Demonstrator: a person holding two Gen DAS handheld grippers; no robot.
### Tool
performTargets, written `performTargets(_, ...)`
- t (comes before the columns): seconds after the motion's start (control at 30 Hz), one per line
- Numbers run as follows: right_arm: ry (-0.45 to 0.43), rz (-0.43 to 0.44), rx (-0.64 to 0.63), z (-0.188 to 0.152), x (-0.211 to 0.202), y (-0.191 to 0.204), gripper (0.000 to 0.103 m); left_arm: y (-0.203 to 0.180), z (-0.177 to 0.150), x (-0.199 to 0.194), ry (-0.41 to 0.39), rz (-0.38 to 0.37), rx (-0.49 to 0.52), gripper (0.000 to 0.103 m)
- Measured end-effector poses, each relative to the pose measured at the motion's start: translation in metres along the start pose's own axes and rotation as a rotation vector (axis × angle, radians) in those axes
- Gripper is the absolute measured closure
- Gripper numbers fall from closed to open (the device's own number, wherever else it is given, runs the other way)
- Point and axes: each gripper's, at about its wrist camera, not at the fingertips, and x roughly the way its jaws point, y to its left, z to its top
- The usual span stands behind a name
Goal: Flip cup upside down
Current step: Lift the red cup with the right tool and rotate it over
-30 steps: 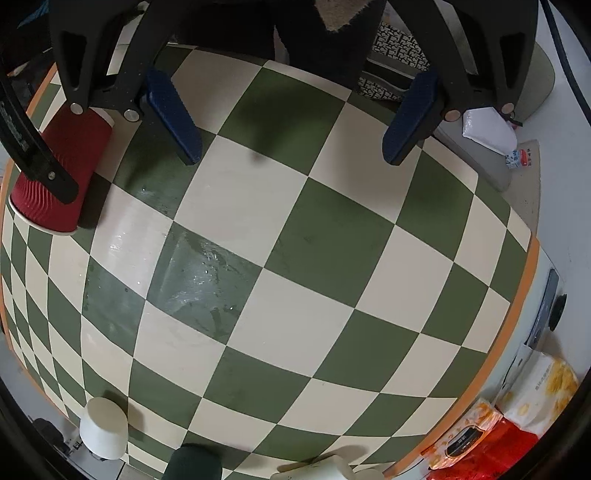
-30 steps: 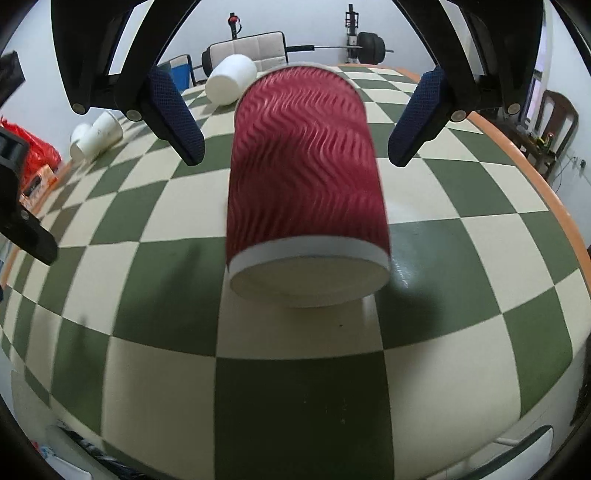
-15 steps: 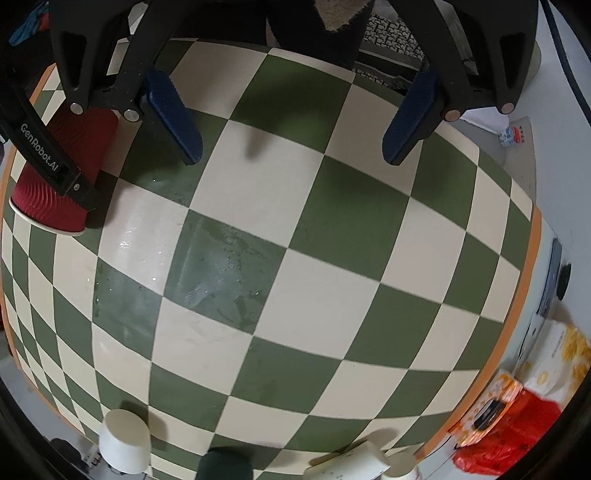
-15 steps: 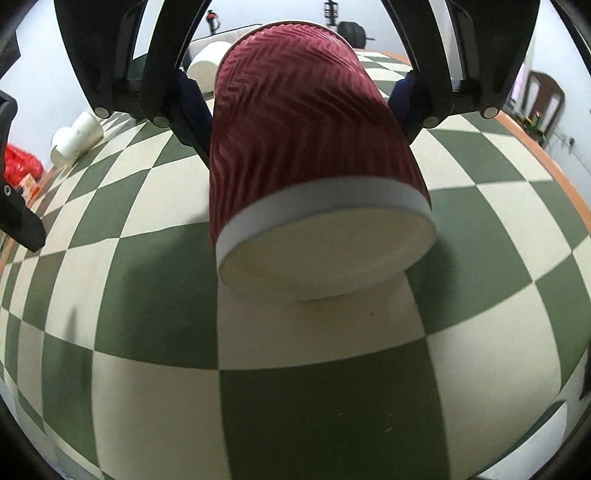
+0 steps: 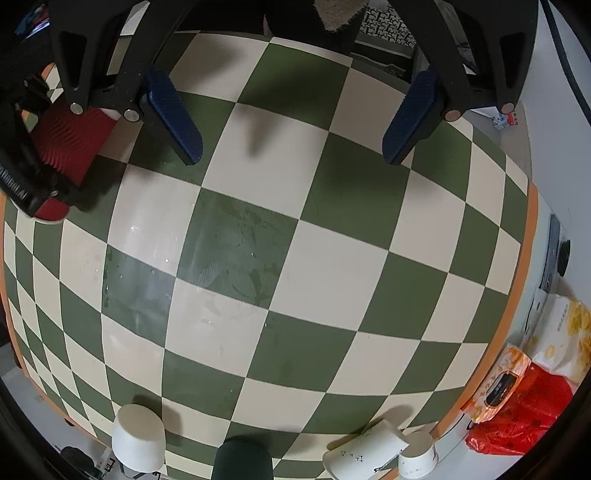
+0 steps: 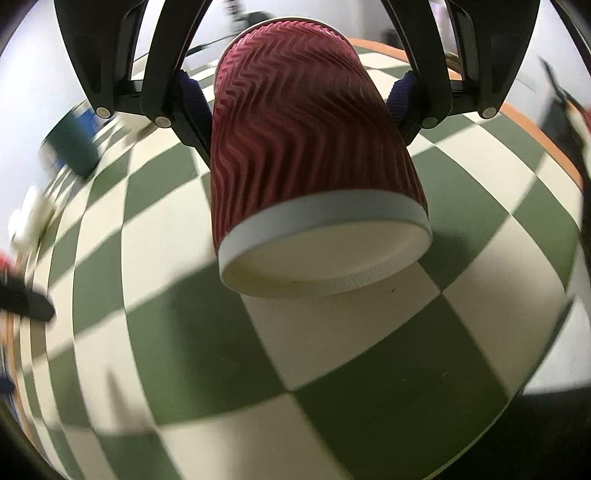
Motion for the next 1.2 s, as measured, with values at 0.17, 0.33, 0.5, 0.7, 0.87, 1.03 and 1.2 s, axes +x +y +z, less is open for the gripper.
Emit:
performTargets(0.17, -0.026, 0.224, 0.301, -0.015, 0.002, -0.031, 0.023, 0.001, 0.011, -0.004, -0.005, 0.003, 0.009, 0.003)
performTargets(0.33, -0.043, 0.406, 0.582, -0.038, 0.017, -0.061, 0.023, -0.002, 0.015, -0.007, -0.016, 0.004, 0.022, 0.003)
performTargets(0.5, -0.069, 0.55, 0.805, -0.059, 0.031, -0.088, 0.023, -0.007, 0.019, -0.01, -0.025, 0.004, 0.043, 0.003)
performTargets(0.7, -0.096, 0.672, 0.976, -0.076, 0.043, -0.106, 0.023, -0.017, 0.017, -0.015, -0.035, 0.002, 0.069, 0.003)
performTargets(0.87, -0.107, 0.75, 1.101, -0.096, 0.06, -0.115, 0.023, -0.025, 0.014, -0.019, -0.039, 0.0, 0.089, 0.003)
performTargets(1.03, -0.107, 0.813, 1.214, -0.113, 0.075, -0.116, 0.023, -0.028, 0.012, -0.021, -0.043, 0.001, 0.102, 0.003)
performTargets(1.2, -0.092, 0.873, 1.315, -0.135, 0.097, -0.123, 0.023, -0.027, 0.012, -0.021, -0.041, 0.0, 0.104, 0.003)
